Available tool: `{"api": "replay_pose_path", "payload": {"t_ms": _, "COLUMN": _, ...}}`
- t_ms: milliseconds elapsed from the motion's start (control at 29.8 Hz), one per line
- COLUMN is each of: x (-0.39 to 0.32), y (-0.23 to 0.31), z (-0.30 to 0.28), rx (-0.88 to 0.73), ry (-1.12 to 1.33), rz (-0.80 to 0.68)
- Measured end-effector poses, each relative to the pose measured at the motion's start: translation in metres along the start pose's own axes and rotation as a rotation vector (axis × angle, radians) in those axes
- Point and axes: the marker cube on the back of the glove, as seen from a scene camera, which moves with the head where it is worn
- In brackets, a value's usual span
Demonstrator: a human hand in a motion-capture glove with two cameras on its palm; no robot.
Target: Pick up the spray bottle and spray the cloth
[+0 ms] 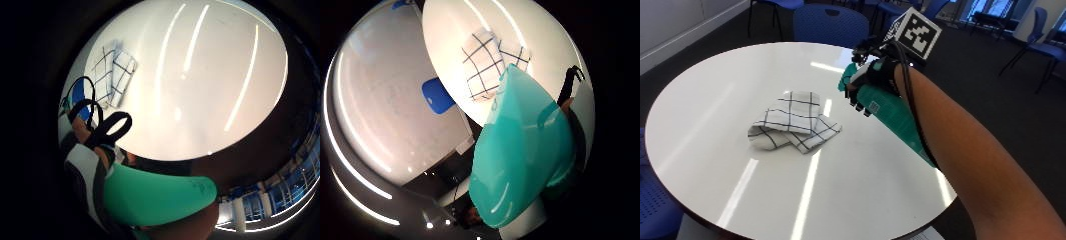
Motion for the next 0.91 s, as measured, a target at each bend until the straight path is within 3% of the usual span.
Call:
{"api": "replay_pose_path", "payload": {"t_ms": 403, "x": -0.012, "y": -0.016, "z": 0.012, "rx": -0.127, "ry": 0.286, "rz": 0.118}}
{"api": "replay_pose_path", "payload": {"t_ms": 907, "x": -0.016, "y": -0.027, "z": 0.032, "rx": -0.174, "ry": 0.376, "rz": 0.148}}
